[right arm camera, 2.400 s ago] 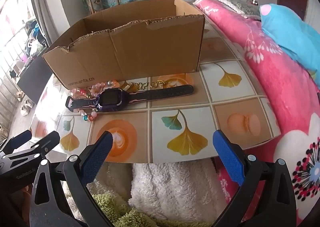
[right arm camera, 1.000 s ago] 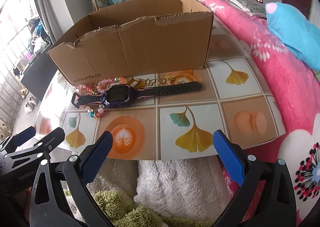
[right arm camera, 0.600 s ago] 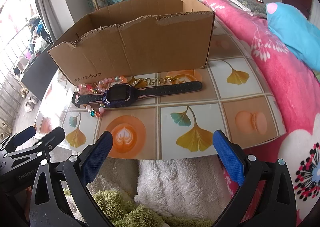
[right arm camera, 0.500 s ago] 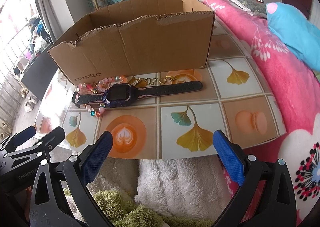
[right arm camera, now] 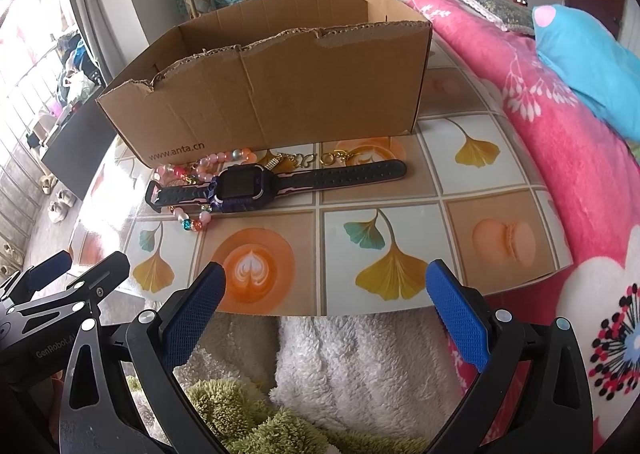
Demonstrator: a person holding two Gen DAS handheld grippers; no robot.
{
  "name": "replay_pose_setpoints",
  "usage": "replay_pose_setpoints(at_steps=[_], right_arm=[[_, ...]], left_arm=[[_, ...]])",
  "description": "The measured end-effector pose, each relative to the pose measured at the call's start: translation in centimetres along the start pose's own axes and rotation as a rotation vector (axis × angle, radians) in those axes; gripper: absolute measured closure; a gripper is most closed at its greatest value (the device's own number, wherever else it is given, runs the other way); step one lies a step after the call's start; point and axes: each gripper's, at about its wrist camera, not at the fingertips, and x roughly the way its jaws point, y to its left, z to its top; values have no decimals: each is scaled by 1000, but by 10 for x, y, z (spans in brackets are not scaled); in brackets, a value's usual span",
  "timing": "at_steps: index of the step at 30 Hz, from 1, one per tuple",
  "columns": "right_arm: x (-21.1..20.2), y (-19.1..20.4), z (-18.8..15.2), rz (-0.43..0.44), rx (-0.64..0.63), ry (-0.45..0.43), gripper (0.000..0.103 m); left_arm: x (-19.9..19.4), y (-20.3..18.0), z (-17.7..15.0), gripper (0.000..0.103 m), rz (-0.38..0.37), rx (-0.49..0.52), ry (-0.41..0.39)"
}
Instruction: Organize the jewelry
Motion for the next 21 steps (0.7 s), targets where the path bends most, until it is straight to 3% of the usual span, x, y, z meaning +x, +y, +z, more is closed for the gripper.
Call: replay_pose_setpoints(at_steps=[21], right_arm=[[-8, 5, -2, -47, -3, -4, 7]], left_arm=[[-4, 9, -4, 5, -25, -14, -16]])
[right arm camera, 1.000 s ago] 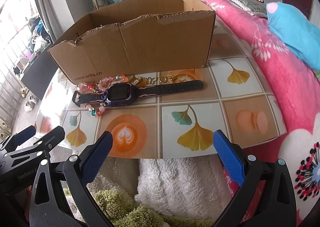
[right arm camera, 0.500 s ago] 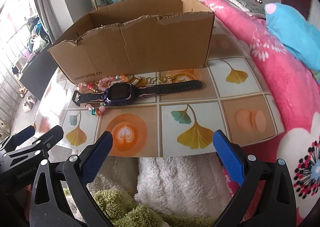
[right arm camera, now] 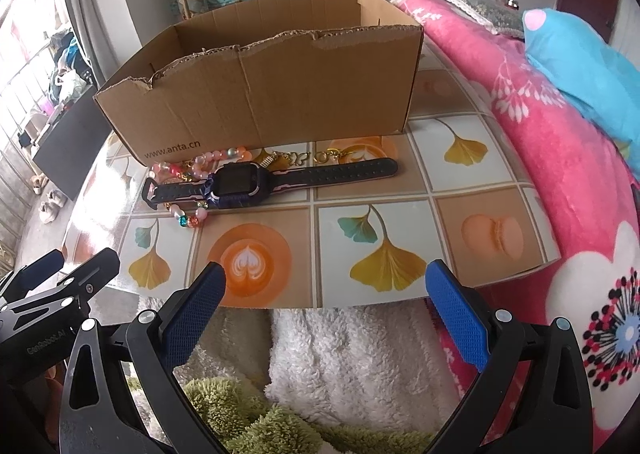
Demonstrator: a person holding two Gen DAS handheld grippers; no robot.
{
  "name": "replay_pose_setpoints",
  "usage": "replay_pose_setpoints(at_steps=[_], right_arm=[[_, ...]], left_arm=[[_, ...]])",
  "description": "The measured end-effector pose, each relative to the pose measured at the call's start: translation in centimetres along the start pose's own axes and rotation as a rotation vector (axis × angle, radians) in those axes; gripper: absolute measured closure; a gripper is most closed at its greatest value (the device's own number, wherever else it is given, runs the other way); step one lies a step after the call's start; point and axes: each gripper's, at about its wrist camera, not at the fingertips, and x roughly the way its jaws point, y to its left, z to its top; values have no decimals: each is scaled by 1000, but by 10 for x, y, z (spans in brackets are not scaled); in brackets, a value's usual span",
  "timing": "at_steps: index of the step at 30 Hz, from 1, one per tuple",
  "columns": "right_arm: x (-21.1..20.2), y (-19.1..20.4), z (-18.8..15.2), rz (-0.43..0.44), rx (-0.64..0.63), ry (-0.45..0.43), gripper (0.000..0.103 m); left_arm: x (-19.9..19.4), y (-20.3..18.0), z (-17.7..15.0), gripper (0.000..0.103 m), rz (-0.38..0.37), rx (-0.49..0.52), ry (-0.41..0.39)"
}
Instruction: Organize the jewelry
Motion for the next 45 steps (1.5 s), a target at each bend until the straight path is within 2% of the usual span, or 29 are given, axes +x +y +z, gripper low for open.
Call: replay_pose_setpoints(at_steps=[8, 15, 21, 26, 29, 32, 36, 39, 41, 45], right_arm=[[-2, 2, 0, -7, 4, -7, 7], [-1, 5, 2, -39, 6, -19, 7], [7, -3, 9, -66, 29, -23, 7], [21, -10, 17, -79, -13, -19, 7], [28, -17, 20, -42, -39, -15, 7], [34, -22, 24, -26, -71, -16, 7], [37, -24, 30, 30, -123, -14, 7], [33, -22, 36, 73, -184, -33, 7], [30, -18, 40, 87, -231, -46, 7], [31, -8, 48, 132, -314, -47, 8]], left_arm=[[-1, 3, -1, 5, -7, 0, -4], [13, 9, 5, 5, 3, 12, 18], [34, 11, 15, 5, 37, 53, 54], [53, 8, 20, 5, 49, 128, 86], [57, 7, 18, 5, 25, 175, 61], [60, 6, 16, 5, -60, 228, 44], [65, 15, 16, 5, -127, 214, 46], [67, 18, 20, 5, -133, 229, 47], [73, 20, 24, 5, -97, 253, 55], [79, 23, 32, 5, -112, 274, 52]])
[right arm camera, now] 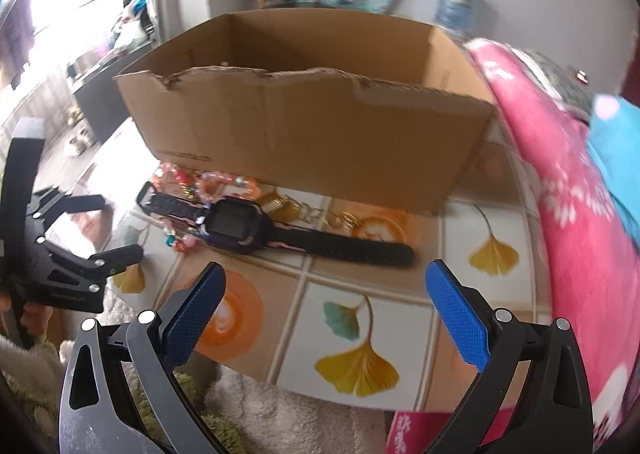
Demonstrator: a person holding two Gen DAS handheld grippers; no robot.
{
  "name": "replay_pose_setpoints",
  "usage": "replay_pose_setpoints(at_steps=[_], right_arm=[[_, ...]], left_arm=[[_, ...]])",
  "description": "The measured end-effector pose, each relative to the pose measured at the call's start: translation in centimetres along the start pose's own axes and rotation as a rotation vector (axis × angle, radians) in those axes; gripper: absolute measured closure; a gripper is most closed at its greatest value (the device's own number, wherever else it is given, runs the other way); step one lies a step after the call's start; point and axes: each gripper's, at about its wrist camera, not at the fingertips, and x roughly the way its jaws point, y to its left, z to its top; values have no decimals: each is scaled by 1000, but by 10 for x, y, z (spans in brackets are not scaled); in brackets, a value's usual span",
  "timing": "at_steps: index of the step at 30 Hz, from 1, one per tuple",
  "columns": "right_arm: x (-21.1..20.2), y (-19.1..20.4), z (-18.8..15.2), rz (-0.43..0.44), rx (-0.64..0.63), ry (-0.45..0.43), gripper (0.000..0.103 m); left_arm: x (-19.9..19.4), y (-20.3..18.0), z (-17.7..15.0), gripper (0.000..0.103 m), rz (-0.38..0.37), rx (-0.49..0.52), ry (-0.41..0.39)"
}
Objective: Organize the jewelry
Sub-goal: 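Move the right tool to the black smartwatch and close on its face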
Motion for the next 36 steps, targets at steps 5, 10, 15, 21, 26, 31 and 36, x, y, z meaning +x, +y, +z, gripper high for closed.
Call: replay_pose_setpoints(at_steps=[5, 10, 15, 21, 26, 31, 36], right_arm=[[9, -3, 13, 123, -35, 38, 26], [19, -2, 23, 225, -136, 61, 40], [36, -1, 32, 328, -213, 106, 58], [46, 4, 40, 398, -344, 132, 60], [53, 7, 43, 439, -451, 156, 60], [58, 16, 43, 465, -557, 175, 60], [64, 21, 40, 468, -635, 200, 64]], left_arm=[[-17, 14, 9, 6, -93, -20, -92], [-38, 4, 24, 18, -215, 88, -188], [-30, -15, 38, 41, -309, 208, -146], [-19, -34, 48, 47, -359, 293, -85], [-5, -45, 55, 47, -372, 352, -30], [4, -52, 59, 47, -363, 393, 10], [1, -49, 61, 49, -340, 403, 36]])
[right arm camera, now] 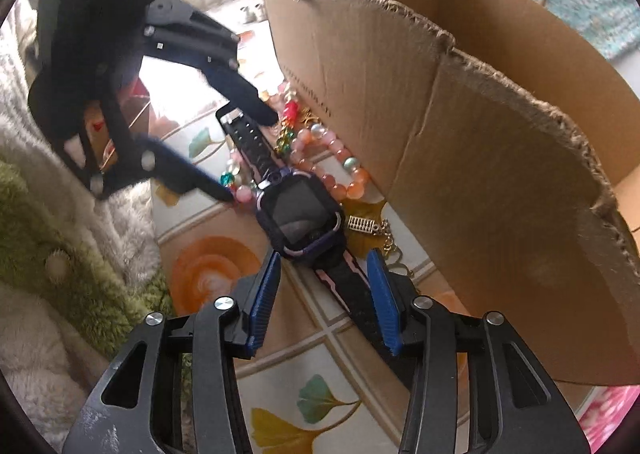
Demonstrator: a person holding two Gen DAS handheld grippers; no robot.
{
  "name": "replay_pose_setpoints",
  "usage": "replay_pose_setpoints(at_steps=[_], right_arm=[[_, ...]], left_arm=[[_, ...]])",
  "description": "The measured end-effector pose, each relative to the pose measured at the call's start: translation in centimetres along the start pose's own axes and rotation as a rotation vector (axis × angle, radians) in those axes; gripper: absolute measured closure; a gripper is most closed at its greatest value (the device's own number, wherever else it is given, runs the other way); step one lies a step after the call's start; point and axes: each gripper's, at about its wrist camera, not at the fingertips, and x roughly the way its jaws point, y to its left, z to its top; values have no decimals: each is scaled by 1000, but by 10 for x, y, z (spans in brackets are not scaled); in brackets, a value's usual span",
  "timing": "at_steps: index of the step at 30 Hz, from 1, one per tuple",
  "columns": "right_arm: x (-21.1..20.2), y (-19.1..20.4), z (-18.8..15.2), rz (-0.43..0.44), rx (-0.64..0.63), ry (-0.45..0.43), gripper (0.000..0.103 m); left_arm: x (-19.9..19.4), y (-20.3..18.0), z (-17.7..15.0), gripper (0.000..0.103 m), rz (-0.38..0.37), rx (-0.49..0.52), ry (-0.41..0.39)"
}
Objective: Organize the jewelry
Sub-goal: 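Move the right tool to the black smartwatch and close on its face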
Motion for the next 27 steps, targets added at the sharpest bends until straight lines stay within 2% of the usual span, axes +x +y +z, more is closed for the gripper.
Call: replay_pose_setpoints(at_steps=[5, 9, 15, 21, 27], right_arm=[[0, -2, 0, 14, -33, 26, 73], [-3, -10, -4, 27, -38, 43, 77], [-8, -13, -7, 30, -55, 53, 78], [-5, -4, -5, -4, -86, 50, 78], [-9, -2, -7, -14, -61, 35, 81]], left_arm=[[-3, 9, -7, 58, 23, 4, 39], [0, 7, -6, 58, 30, 40, 57], [14, -1, 0, 58, 40, 123, 105], [21, -21, 5, 60, 64, 215, 115], [35, -43, 19, 62, 58, 231, 120]])
